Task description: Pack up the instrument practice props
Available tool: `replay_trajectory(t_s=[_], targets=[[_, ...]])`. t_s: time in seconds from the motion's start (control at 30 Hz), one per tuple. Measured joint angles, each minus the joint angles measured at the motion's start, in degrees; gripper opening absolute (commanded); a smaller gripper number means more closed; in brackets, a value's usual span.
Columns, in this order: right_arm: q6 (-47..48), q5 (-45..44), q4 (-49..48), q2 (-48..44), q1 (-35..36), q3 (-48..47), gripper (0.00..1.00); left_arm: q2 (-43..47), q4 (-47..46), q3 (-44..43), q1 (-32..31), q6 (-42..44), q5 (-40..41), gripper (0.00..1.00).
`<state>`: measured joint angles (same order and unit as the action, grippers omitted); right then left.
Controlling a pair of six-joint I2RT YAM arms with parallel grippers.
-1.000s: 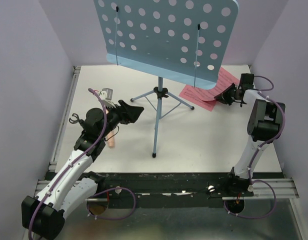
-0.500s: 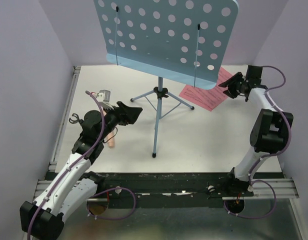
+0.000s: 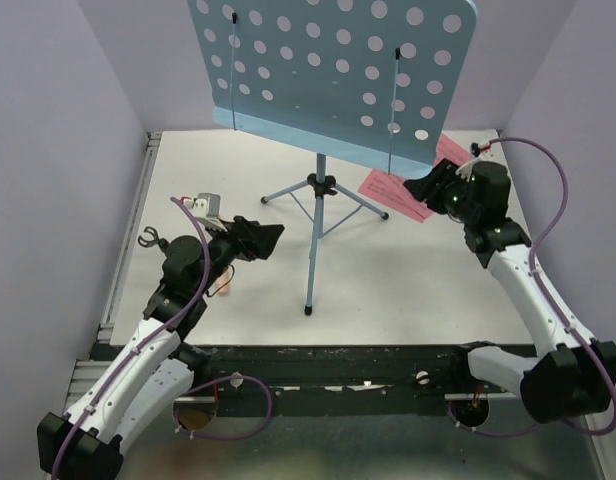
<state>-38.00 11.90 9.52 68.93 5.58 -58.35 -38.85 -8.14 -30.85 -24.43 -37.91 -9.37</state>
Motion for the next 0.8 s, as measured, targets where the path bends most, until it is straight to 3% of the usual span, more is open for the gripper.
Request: replay_trajectory(t_s=[0.23, 0.37, 0.8], targets=[[6.49, -1.75, -3.67, -12.20, 12.52, 11.78, 0.58, -0.26, -5.44, 1.68, -8.74, 5.35, 3.23, 0.92], [8.33, -2.03, -4.15, -17.22, 13.38, 14.95, 0.58, -2.56, -10.58, 0.09, -14.36, 12.09, 6.38, 0.94], [6.93, -0.22, -9.84, -20.31, 13.73, 22.27, 0.57, -21.64, -24.20, -15.08, -15.04, 29.35, 11.32, 0.89]])
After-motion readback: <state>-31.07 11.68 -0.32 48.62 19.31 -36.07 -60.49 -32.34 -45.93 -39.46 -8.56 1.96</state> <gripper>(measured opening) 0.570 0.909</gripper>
